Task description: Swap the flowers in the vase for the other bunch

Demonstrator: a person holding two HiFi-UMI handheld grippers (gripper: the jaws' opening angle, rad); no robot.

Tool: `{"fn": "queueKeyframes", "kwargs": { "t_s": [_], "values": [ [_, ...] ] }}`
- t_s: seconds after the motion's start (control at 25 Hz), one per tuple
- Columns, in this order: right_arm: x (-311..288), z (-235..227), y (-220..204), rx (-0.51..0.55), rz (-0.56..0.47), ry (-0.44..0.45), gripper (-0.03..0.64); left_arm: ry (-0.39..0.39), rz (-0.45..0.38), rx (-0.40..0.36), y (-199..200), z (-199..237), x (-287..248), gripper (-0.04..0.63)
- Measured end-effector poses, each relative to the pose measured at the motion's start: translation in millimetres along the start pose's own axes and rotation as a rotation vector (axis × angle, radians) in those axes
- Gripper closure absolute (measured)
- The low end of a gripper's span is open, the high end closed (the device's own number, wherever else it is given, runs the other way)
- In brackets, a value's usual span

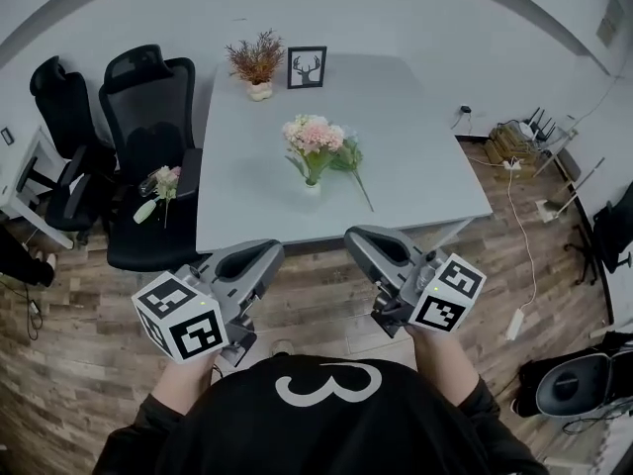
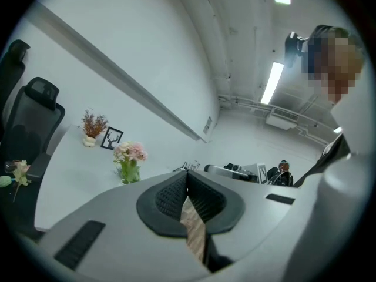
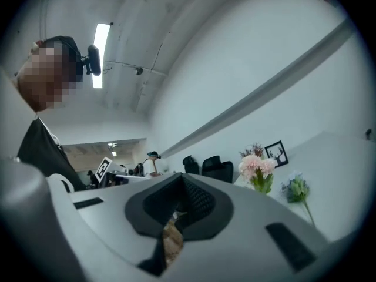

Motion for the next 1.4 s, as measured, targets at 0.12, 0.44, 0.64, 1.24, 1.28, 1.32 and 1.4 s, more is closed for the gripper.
{"fn": "queueKeyframes", "kwargs": {
  "t_s": [0.12, 0.44, 0.64, 1.24, 1.28, 1.32, 1.4],
  "values": [
    [38.9, 18.5, -2.1, -0.034, 0.041, 0.035, 0.607, -0.021, 0.005, -0.012, -15.9, -41.2, -2.9, 0.584],
    [120.4, 45.3, -5.6, -0.059, 0.073, 0.024, 0.609, -0.037, 0.044, -0.045, -60.1, -118.7, 0.9, 0.584],
    [140.8, 58.0, -1.7, -0.021, 0.089, 0.048, 0.609, -0.029, 0.039, -0.056, -71.5, -143.8, 5.4, 0.584],
    [161.5, 71.5, 6.0, 0.025, 0.087, 0.091, 0.609, -0.012, 0.021, -0.097, -82.1, -174.3, 10.7, 0.584],
    [162.0, 71.2, 7.0, 0.026, 0.085, 0.091, 0.609, -0.012, 0.02, -0.098, -82.1, -175.0, 10.3, 0.584],
    [162.3, 70.8, 7.8, 0.026, 0.085, 0.09, 0.609, -0.012, 0.019, -0.099, -82.2, -175.6, 10.0, 0.584],
    [163.0, 70.8, 9.6, 0.026, 0.082, 0.09, 0.609, -0.015, 0.019, -0.102, -82.0, -177.0, 9.5, 0.584]
  ]
}}
Point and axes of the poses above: the fingertips, and each gripper's own axes: x backward along the fingers, z to its left, y out of its top, the point moved 5 cm from there along x, backward along the fingers, and after that the axes turned 13 degrees about -z, right-handed, at the moved point
